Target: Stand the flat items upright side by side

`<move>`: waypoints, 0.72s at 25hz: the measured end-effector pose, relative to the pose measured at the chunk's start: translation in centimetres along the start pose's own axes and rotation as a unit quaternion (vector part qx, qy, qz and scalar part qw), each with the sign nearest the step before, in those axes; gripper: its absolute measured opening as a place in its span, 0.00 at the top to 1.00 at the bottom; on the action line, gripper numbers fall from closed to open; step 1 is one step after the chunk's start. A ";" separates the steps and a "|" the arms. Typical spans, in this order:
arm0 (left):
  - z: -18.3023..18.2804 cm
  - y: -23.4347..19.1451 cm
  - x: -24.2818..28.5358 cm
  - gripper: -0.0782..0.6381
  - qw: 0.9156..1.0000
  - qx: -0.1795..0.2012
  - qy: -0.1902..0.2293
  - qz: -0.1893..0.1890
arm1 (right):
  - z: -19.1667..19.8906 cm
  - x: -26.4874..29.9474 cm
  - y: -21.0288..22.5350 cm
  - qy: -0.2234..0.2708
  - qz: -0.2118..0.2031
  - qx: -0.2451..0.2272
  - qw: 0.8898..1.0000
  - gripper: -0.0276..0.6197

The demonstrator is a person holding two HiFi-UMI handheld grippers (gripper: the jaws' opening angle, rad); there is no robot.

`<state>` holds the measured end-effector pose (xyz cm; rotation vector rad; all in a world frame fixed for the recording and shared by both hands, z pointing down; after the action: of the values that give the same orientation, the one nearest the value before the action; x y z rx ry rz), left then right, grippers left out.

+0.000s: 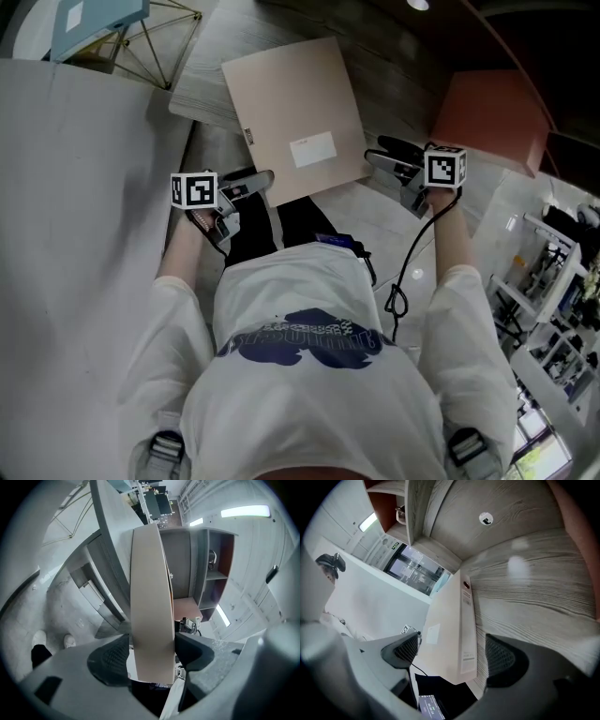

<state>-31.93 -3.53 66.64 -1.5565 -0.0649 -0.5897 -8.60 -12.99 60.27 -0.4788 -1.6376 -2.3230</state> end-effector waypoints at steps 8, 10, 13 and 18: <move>0.2 0.0 0.0 0.46 1.000 -0.001 -0.006 -0.004 | 2.0 2.6 1.8 -0.096 -0.016 0.002 0.995 0.26; 0.1 0.0 0.0 0.46 1.000 -0.002 -0.005 -0.005 | 2.1 2.9 2.2 -0.111 -0.021 0.006 0.994 0.26; 0.1 -0.2 0.1 0.46 1.000 -0.005 -0.003 -0.005 | 2.5 3.6 2.3 -0.130 -0.034 0.010 0.991 0.27; 0.1 -0.1 0.0 0.46 1.000 -0.007 -0.003 -0.008 | 2.6 3.6 2.7 -0.144 -0.029 0.014 0.989 0.55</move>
<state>-31.91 -3.39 66.71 -1.5719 -0.0782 -0.6003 -10.57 -11.52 64.83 -0.8042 -1.8292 -2.3560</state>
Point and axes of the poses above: the fingertips, and each gripper's own axes: x forward along the fingers, y to its right, z out of its underside, the point moved 2 cm from there along -x, backward along the fingers, and after that the axes turned 11 degrees about -z, right-handed, at the moved point
